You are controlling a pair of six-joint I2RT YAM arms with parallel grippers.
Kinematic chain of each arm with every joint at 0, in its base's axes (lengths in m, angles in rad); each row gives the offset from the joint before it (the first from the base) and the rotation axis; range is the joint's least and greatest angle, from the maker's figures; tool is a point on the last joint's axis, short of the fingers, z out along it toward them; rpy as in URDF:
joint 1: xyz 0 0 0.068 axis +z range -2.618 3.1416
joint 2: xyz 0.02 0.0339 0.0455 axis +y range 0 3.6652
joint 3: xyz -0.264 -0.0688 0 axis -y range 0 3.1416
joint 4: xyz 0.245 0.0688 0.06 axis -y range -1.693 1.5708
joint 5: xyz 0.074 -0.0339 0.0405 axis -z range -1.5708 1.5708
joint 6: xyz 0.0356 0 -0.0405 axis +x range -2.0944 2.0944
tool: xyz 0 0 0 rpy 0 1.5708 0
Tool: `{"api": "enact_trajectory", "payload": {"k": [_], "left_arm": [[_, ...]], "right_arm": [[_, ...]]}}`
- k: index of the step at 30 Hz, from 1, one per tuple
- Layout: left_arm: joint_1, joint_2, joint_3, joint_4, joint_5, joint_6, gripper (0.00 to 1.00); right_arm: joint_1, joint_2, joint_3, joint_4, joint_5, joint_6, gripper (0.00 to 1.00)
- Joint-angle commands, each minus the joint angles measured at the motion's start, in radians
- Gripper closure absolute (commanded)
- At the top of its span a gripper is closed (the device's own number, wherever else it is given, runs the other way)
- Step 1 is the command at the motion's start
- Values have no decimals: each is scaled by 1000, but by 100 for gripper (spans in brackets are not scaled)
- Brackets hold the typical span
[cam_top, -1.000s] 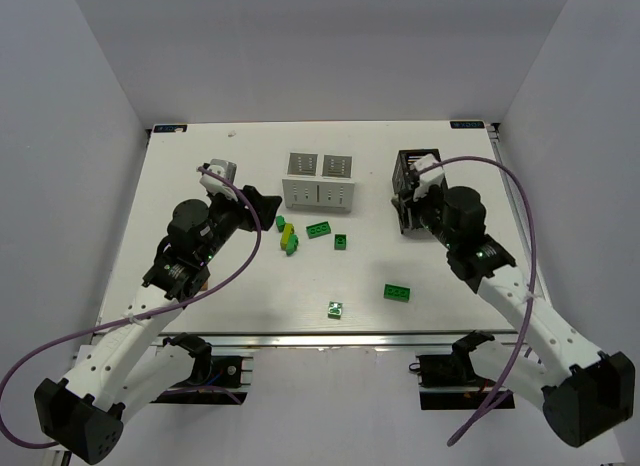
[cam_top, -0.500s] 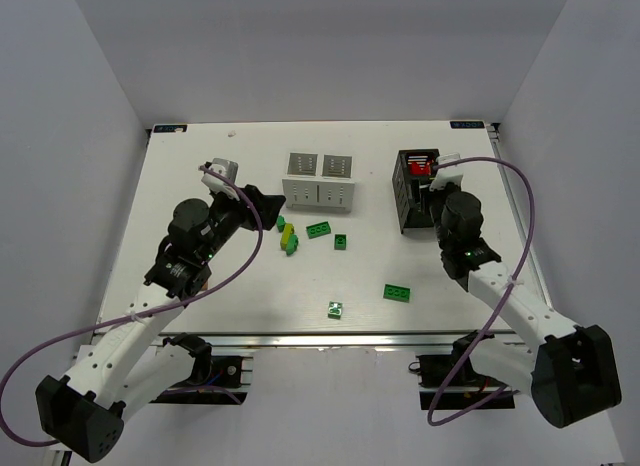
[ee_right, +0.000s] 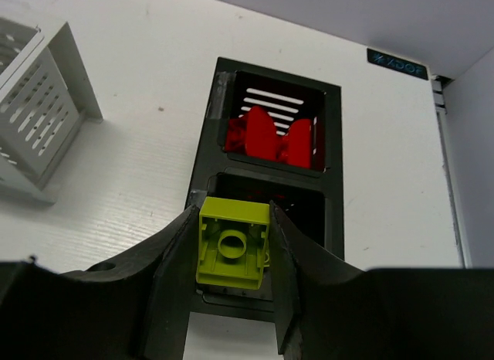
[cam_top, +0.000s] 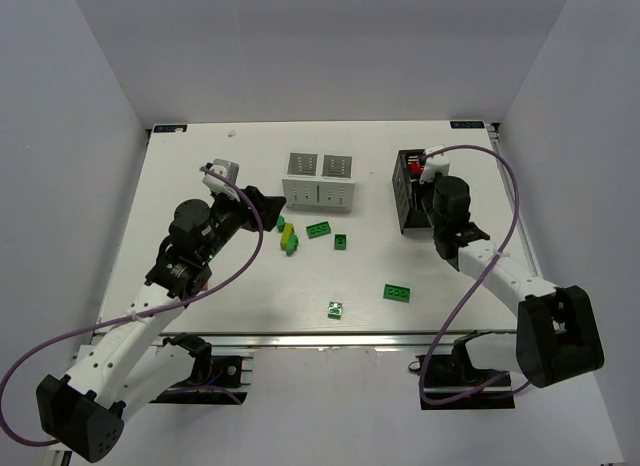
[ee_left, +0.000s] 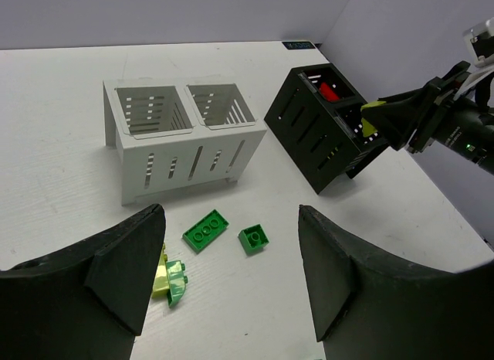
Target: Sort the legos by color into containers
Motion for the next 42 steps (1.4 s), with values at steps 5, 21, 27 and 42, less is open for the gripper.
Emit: {"api": "enact_trajectory", "payload": {"k": [5,21,27,42], "left_arm": [[2,-3,-3,8,4,2,21],[2,8,-3,8,21,2,20],[2,69,14,-15,63,-3,22],[-59,435,161,-291,-62,31,53]], "right_arm": [[-15,51,89,-56,-49,23,90],[-30,46,81,-39,-38,23,39],[-48,-20,77,-67,-93,44,32],[-47,-327,95,-524,-1049,-318,68]]}}
